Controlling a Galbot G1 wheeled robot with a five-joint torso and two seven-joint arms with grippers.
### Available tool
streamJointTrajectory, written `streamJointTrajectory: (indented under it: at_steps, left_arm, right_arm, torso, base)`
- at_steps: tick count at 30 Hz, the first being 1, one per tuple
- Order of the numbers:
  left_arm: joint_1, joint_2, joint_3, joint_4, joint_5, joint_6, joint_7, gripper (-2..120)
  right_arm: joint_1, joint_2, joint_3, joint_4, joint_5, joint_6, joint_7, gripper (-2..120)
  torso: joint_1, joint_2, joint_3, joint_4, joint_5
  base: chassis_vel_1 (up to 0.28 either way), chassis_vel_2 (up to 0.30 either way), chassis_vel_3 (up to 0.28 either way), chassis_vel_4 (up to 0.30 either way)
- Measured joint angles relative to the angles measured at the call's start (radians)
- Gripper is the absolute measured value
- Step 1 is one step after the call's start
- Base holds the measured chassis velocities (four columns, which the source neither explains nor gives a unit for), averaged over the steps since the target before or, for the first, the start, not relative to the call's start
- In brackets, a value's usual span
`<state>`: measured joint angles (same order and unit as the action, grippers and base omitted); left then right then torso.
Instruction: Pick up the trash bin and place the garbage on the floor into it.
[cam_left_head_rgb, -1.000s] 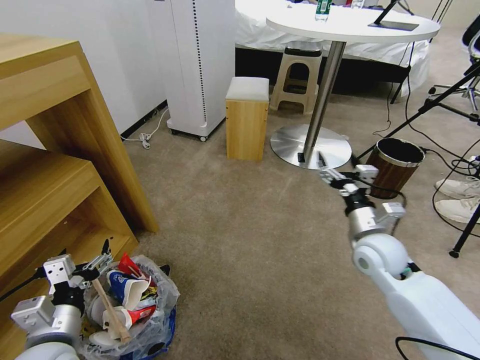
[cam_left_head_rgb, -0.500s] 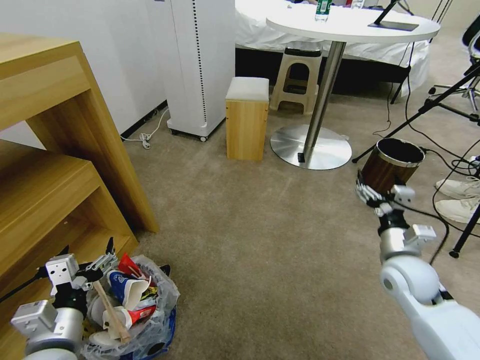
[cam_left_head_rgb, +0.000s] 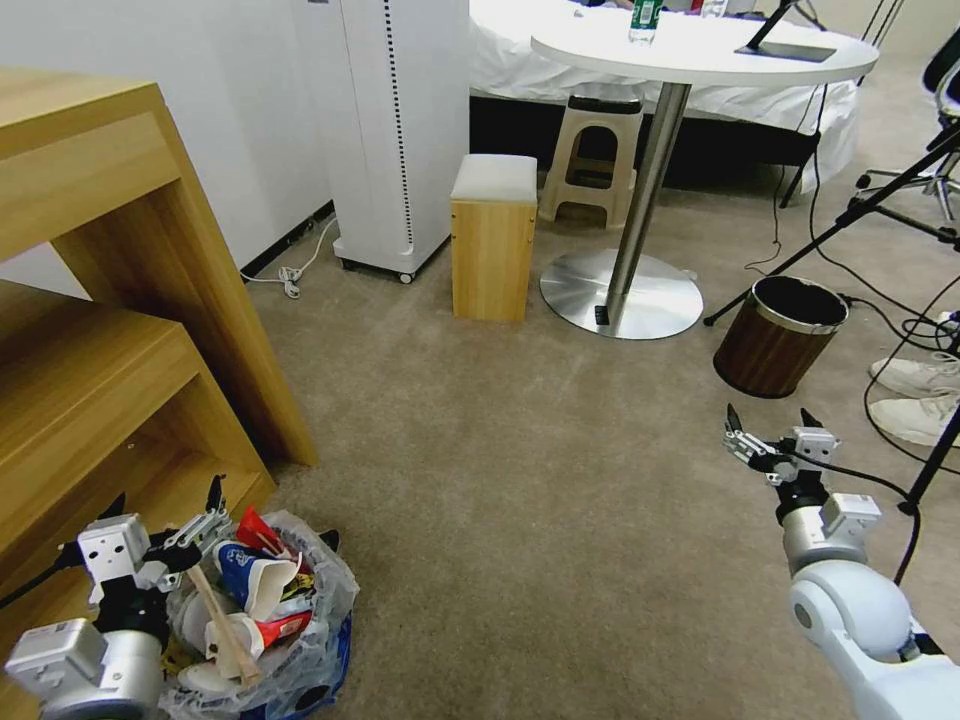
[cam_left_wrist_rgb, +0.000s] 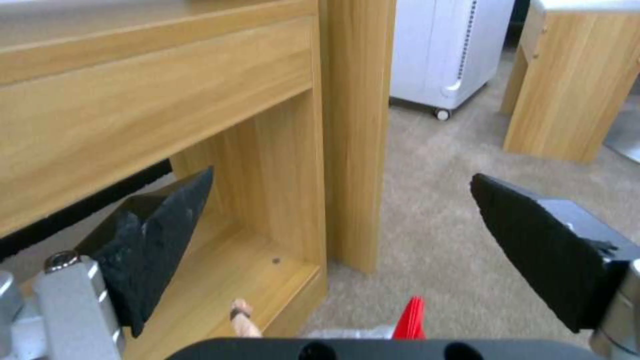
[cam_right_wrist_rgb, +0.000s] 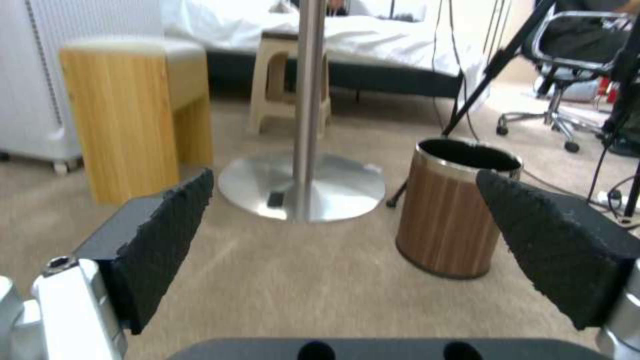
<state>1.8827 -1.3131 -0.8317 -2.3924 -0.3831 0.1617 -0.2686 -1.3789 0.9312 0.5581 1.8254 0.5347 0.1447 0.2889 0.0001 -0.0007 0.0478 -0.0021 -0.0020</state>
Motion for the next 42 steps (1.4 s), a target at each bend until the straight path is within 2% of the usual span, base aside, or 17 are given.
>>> streamJointTrajectory:
  at_steps: [8, 14, 23, 26, 36, 42]
  left_arm:
    - [0.01, 0.012, -0.01, -0.016, 0.011, -0.003, -0.007, 100]
    - [0.0, 0.024, -0.002, -0.019, 0.028, -0.006, 0.006, 100]
    - [-0.046, 0.111, 0.005, 0.007, -0.003, 0.005, 0.014, 100]
    - [-0.055, 0.134, 0.011, -0.001, -0.03, 0.026, 0.011, 100]
    - [-0.078, 0.13, 0.017, -0.058, -0.018, 0.068, 0.0, 100]
    - [-0.082, 0.129, 0.023, -0.059, -0.01, 0.073, -0.003, 99]
  right_arm:
    - [-0.013, 0.04, 0.059, 0.063, -0.003, 0.059, -0.024, 100]
    - [-0.019, 0.081, 0.107, 0.094, -0.06, 0.108, -0.052, 100]
    - [-0.02, 0.089, 0.148, 0.119, -0.058, 0.104, -0.046, 100]
    - [-0.018, 0.113, 0.166, 0.173, -0.052, 0.082, -0.041, 100]
    - [-0.028, 0.248, 0.165, 0.247, -0.125, 0.082, -0.046, 100]
    - [-0.03, 0.263, 0.171, 0.262, -0.141, 0.082, -0.052, 100]
  torso:
    - [0.0, 0.0, 0.0, 0.0, -0.0002]
    - [0.0, 0.0, 0.0, 0.0, -0.0001]
    - [0.0, 0.0, 0.0, -0.0002, -0.0002]
    - [0.0, 0.0, 0.0, -0.0001, -0.0003]
    - [0.0, 0.0, 0.0, 0.0, 0.0]
    - [0.0, 0.0, 0.0, 0.0, -0.0001]
  base:
    - [0.0, 0.0, 0.0, 0.0]
    - [0.0, 0.0, 0.0, 0.0]
    - [0.0, 0.0, 0.0, 0.0]
    - [0.0, 0.0, 0.0, 0.0]
    - [0.0, 0.0, 0.0, 0.0]
    - [0.0, 0.0, 0.0, 0.0]
